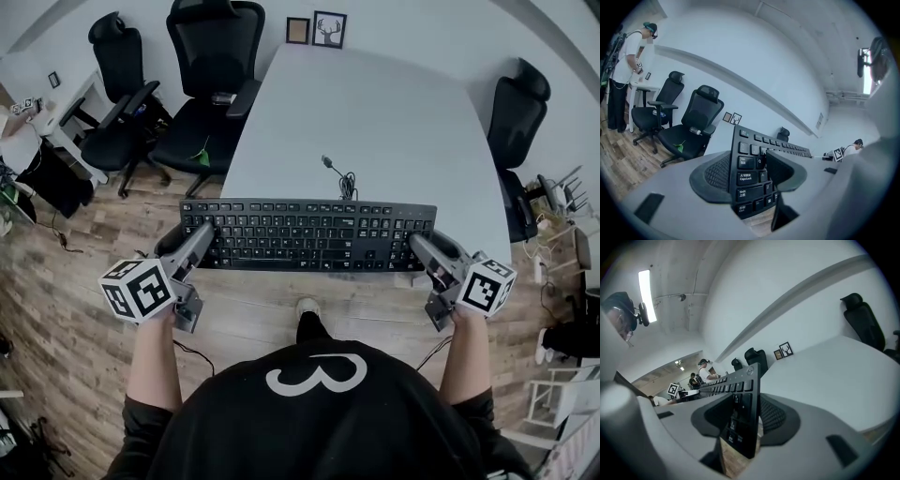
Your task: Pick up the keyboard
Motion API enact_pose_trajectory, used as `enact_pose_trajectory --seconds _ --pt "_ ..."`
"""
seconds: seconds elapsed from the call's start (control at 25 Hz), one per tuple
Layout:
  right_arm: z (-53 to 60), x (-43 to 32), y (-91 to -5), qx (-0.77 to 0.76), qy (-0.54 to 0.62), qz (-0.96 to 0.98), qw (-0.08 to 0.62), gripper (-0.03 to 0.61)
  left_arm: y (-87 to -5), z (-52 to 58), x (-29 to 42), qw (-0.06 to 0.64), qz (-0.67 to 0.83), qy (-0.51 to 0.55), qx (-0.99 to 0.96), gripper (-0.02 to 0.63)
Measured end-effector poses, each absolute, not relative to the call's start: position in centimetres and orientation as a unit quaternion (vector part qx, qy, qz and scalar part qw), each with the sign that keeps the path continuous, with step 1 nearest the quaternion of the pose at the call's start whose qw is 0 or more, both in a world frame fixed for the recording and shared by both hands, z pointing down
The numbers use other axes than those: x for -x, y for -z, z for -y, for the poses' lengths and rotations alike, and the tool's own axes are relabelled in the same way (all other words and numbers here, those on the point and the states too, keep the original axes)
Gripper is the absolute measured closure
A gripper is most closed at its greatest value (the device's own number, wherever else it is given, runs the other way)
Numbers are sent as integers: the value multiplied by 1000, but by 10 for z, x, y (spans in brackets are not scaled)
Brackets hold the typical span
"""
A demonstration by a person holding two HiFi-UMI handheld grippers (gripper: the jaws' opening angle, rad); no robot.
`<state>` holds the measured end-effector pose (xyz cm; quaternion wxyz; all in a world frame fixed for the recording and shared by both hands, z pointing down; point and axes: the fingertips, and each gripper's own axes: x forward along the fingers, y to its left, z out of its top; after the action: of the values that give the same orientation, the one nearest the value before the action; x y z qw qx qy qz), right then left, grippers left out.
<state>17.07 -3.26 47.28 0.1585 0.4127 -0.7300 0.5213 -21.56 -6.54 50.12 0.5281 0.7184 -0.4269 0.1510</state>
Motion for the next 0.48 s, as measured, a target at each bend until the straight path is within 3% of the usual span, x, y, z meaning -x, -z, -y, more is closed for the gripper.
enact_pose_trajectory --seconds 0.48 --pt "33 -169 -467 -426 -479 758 119 411 -490 70 217 482 440 -130 -746 380"
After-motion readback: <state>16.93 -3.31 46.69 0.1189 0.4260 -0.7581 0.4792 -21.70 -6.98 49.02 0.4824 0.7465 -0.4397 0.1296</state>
